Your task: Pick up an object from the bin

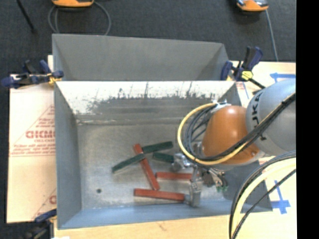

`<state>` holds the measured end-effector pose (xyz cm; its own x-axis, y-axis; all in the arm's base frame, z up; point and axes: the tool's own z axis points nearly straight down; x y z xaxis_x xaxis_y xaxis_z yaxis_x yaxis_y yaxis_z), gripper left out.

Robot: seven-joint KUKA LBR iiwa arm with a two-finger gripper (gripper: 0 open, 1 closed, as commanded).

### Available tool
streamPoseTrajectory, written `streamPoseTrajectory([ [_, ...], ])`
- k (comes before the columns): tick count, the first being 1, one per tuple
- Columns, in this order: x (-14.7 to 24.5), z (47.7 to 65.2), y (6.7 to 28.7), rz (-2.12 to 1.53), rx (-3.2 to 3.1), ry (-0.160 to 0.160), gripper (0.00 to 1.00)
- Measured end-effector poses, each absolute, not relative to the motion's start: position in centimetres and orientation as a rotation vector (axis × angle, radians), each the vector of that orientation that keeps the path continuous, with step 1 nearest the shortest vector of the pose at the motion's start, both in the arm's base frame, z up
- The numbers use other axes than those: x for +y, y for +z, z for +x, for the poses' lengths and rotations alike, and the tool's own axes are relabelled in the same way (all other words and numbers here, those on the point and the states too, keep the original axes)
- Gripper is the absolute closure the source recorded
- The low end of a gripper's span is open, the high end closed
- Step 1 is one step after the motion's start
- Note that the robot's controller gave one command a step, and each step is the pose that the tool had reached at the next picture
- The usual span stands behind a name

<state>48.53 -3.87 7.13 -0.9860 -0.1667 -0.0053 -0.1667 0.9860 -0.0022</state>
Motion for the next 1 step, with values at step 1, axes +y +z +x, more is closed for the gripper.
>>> streamPoseTrajectory([
  [1,-3.93,48.55,7.34,-0.264,3.126,-0.004,1.00],
])
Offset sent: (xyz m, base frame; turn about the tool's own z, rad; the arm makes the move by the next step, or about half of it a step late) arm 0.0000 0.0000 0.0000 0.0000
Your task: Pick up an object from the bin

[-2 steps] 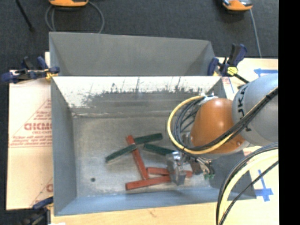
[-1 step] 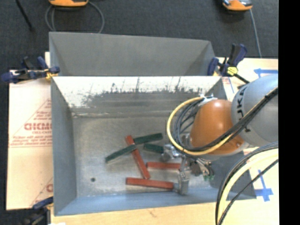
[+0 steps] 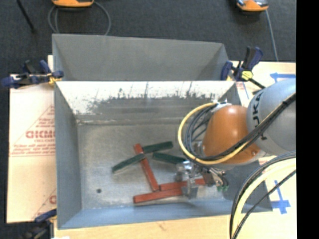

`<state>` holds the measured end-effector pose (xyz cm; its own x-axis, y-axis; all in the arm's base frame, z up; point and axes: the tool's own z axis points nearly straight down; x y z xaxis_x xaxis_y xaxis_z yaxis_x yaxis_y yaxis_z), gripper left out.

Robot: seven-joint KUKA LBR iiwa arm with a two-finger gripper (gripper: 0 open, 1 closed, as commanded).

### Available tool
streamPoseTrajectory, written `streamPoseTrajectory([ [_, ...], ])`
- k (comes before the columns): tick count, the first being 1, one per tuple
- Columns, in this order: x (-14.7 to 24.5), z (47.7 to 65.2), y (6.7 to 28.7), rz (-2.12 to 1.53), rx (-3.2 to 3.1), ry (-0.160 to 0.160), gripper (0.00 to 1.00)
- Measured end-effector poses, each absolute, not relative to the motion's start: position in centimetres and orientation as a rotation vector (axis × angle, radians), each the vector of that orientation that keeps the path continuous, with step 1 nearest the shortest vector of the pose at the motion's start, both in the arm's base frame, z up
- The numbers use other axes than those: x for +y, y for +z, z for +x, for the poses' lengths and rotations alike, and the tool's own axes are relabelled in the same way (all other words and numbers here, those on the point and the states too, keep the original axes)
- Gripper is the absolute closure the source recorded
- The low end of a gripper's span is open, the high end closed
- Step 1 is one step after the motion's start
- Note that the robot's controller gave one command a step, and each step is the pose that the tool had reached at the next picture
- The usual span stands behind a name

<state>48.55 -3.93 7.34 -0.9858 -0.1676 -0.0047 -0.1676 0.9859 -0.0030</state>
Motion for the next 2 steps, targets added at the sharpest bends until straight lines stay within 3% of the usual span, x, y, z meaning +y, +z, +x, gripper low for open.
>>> streamPoseTrajectory([
  [1,-3.89,48.52,7.11,-0.263,3.125,-0.003,0.00],
  [2,-3.99,48.67,7.37,-0.264,3.122,-0.005,1.00],
])
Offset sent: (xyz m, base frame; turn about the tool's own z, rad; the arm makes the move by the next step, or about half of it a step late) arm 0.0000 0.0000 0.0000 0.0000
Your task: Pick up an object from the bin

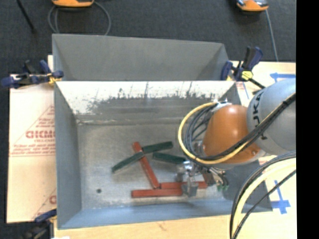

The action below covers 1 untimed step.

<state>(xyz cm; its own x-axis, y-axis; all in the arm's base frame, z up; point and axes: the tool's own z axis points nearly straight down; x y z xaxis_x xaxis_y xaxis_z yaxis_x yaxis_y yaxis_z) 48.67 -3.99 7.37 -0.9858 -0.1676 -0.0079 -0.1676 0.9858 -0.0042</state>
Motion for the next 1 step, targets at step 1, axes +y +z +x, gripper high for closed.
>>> streamPoseTrajectory([
  [1,-3.90,48.59,7.13,-0.264,3.122,-0.003,0.00],
])
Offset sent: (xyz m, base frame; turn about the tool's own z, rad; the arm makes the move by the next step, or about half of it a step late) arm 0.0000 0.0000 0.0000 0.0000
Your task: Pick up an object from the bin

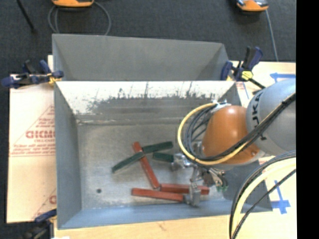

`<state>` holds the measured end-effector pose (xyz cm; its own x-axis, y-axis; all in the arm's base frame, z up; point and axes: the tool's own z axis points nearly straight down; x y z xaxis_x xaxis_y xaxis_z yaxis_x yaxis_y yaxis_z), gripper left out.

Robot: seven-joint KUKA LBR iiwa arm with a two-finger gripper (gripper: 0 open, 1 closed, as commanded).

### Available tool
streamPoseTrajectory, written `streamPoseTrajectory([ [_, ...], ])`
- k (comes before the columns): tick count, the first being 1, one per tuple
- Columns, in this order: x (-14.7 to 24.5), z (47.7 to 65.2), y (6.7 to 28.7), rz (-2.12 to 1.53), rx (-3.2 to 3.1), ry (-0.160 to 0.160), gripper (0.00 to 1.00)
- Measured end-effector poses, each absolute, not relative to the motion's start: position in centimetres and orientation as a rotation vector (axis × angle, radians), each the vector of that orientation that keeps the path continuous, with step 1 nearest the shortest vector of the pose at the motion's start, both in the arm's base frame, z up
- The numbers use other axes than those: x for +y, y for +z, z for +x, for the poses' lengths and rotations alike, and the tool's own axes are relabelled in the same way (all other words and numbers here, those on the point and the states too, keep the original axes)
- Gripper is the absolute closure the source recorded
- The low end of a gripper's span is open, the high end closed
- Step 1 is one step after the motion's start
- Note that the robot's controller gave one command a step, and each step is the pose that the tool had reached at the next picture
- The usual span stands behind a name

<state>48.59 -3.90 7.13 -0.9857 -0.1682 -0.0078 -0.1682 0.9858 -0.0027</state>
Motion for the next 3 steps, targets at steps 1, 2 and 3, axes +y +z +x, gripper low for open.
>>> streamPoseTrajectory([
  [1,-3.9,48.4,7.0,-0.266,3.127,-0.002,1.00],
  [2,-4.8,48.8,7.4,-0.315,3.121,-0.003,1.00],
  [3,-6.4,50.5,20.4,-0.236,3.121,-0.005,1.00],
])
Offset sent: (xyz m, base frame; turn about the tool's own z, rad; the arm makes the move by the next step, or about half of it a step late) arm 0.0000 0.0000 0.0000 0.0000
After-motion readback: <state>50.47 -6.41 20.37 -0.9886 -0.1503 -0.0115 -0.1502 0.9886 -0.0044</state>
